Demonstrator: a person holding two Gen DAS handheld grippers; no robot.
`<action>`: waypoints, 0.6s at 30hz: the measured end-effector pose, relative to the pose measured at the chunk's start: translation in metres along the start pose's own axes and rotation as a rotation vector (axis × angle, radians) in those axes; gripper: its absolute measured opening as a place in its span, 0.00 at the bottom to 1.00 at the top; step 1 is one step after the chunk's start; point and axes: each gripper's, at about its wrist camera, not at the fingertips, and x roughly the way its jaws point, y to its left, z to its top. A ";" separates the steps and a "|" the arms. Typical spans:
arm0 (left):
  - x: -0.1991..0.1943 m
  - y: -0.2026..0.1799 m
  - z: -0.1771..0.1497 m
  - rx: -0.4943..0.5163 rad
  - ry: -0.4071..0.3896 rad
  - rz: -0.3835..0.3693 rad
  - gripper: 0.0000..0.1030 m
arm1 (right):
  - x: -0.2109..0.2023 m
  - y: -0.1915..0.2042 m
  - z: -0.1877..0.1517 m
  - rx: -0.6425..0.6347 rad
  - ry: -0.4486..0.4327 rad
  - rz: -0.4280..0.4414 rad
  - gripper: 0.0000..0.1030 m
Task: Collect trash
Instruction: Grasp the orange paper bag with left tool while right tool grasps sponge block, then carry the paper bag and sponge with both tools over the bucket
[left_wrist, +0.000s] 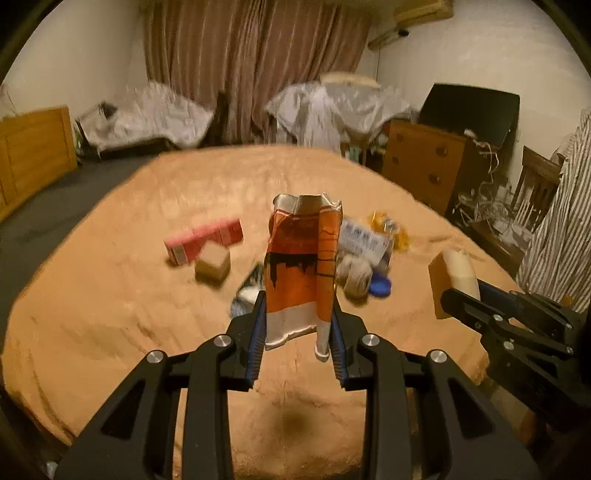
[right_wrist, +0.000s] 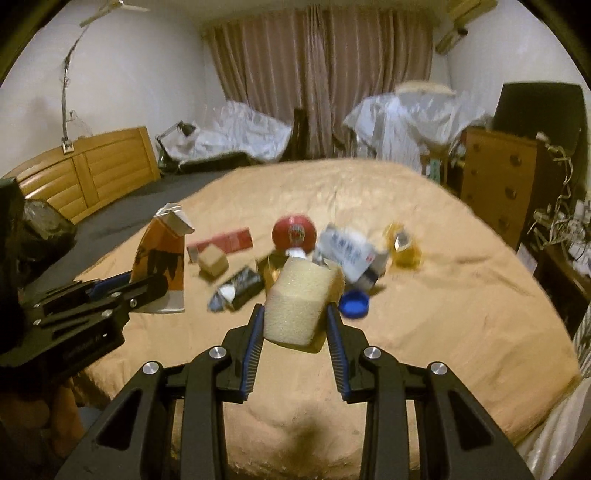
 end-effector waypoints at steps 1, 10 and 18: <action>-0.007 -0.003 0.002 0.007 -0.027 0.009 0.28 | -0.006 0.000 0.002 0.000 -0.019 -0.006 0.33; -0.042 -0.018 0.014 0.027 -0.162 0.063 0.29 | -0.052 0.002 0.018 0.000 -0.154 -0.056 0.34; -0.050 -0.021 0.017 0.028 -0.186 0.074 0.29 | -0.073 0.001 0.022 -0.006 -0.189 -0.065 0.34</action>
